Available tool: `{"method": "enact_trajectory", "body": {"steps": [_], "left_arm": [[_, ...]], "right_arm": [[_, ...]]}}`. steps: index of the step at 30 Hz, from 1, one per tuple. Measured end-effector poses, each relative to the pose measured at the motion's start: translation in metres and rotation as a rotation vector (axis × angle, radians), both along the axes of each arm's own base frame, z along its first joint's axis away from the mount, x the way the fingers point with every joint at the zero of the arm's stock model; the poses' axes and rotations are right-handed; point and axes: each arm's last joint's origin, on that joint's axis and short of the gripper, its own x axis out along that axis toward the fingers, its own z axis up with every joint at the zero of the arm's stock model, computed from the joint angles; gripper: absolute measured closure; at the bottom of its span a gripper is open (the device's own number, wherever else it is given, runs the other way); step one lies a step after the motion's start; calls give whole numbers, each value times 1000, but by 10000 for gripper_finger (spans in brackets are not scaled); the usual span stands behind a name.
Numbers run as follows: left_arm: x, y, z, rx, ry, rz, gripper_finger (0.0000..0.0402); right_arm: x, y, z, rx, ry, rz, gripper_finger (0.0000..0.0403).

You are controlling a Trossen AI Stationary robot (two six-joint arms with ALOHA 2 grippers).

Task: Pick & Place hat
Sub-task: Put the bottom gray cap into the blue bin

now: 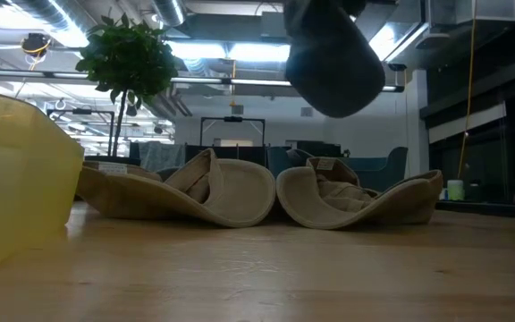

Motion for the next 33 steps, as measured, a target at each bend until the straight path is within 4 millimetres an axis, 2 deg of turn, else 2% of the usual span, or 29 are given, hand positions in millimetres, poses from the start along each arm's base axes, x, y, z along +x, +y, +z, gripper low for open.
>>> {"method": "enact_trajectory", "body": {"steps": [13, 16, 23, 26, 33], "left_arm": [[0, 1, 0, -35, -13, 33, 256], [0, 2, 0, -26, -15, 64, 256], [-1, 3, 0, -14, -16, 103, 256], [-1, 3, 0, -10, -12, 114, 256], [-1, 3, -1, -8, -1, 115, 256]], "right_arm": [[-16, -37, -5, -58, 87, -151, 388], [-17, -45, -16, -52, 108, -182, 391], [-8, -61, -60, -62, 107, -216, 389], [-4, -66, -75, -123, 108, -262, 390], [-4, -71, -96, -206, 159, -286, 390]]}}
